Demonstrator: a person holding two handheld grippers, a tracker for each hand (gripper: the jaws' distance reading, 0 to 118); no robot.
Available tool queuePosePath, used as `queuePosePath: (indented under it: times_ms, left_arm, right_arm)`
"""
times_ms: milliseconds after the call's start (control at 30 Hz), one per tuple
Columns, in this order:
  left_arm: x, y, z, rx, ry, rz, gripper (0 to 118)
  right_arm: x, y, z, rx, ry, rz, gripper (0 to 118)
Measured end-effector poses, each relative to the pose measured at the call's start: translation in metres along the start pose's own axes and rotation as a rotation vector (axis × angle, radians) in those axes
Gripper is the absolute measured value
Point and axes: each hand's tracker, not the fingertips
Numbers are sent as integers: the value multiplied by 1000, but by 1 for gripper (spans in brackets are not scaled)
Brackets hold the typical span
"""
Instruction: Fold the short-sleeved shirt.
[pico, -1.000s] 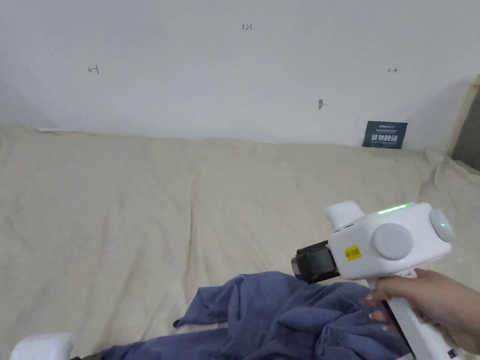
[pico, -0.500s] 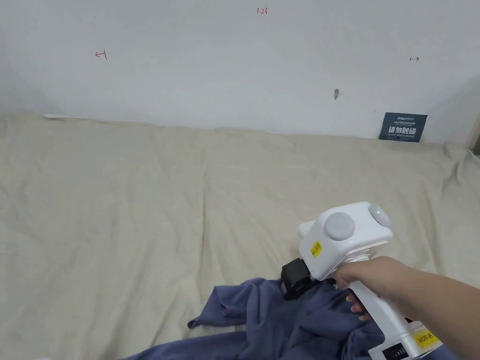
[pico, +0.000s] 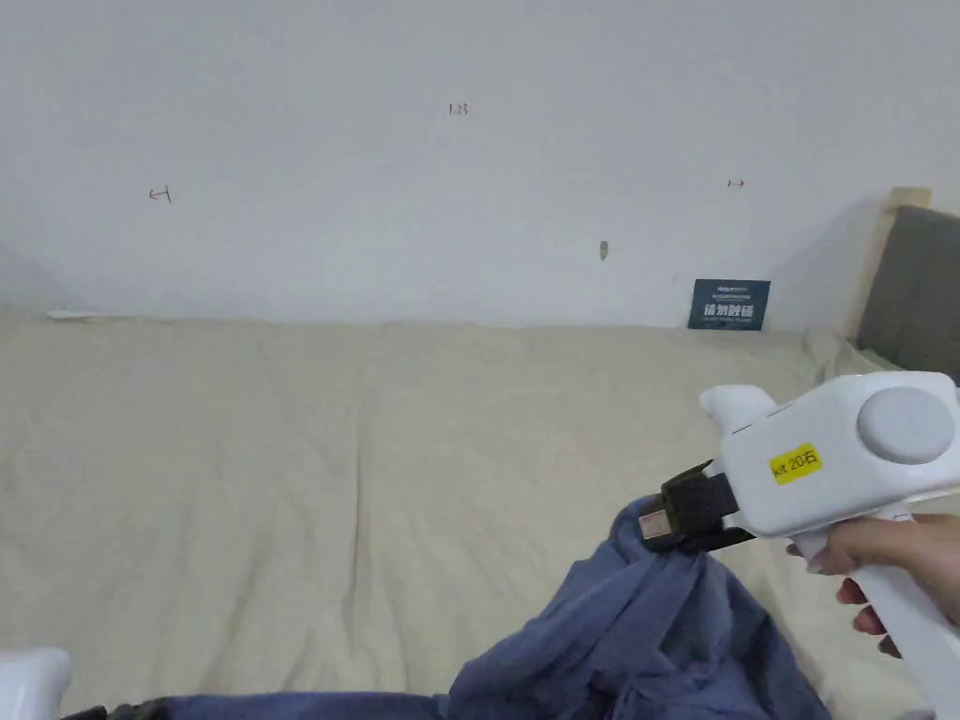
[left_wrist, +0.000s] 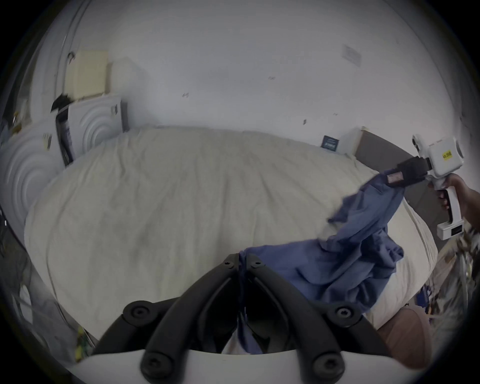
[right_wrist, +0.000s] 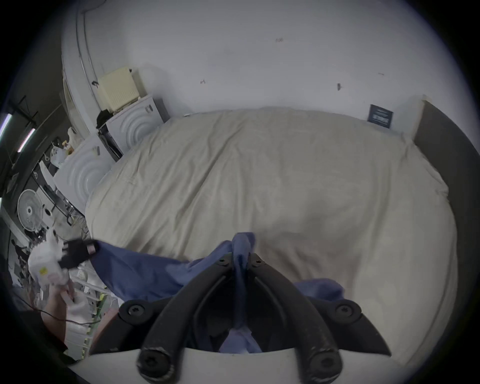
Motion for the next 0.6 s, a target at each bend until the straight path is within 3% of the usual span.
queuePosePath:
  times_ms: [133, 400, 600]
  left_arm:
    - [-2, 55, 16, 42, -68, -26, 3]
    - [24, 167, 51, 145, -74, -93, 3]
    - [40, 253, 81, 258, -64, -74, 3]
  right_arm:
    - [14, -7, 73, 55, -65, -18, 6]
    - [33, 14, 189, 294, -129, -269, 6]
    - [20, 60, 242, 390, -215, -243, 6]
